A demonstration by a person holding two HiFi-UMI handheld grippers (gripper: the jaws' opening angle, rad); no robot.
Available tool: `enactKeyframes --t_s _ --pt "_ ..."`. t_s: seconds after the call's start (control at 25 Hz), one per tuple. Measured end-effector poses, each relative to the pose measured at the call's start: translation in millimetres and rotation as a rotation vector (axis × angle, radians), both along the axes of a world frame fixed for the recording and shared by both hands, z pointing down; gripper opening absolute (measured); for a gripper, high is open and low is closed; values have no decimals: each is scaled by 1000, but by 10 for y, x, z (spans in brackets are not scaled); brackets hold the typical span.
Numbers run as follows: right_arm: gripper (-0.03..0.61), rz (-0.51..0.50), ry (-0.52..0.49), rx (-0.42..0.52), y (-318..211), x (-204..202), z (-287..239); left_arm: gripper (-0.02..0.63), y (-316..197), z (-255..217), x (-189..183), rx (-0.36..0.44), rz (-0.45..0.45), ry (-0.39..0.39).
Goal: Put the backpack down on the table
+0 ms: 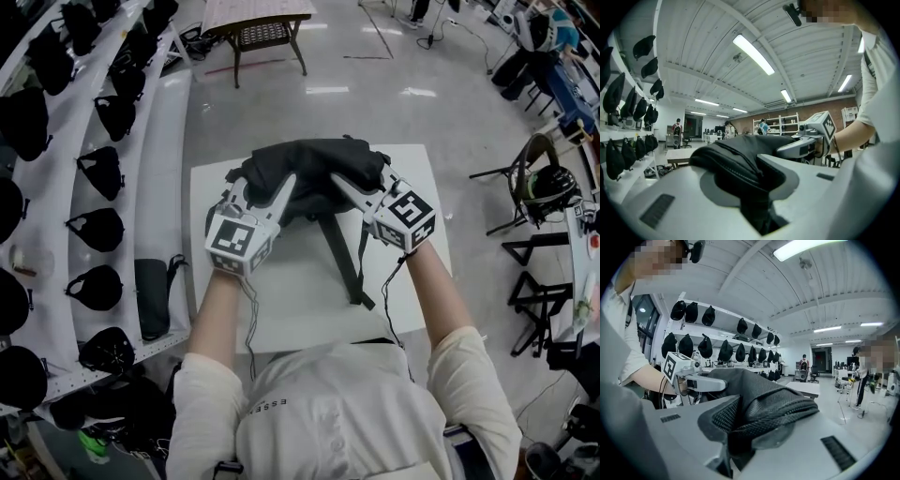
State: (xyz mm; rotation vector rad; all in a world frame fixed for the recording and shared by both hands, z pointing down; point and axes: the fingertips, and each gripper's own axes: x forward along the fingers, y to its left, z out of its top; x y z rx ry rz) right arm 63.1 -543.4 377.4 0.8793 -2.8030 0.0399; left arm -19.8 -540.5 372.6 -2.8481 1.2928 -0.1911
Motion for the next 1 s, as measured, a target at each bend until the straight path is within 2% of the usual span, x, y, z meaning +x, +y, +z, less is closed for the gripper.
enactKeyframes --t_s 0.28,0.52,1.0 --pt "100 31 -13 -76 286 -32 227 104 259 250 -51 -146 7 45" --pt "110 56 -32 -135 650 -40 396 104 632 415 -80 -162 23 82" --pt "153 198 -104 -310 1319 1 748 106 1317 739 -129 -275 52 163"
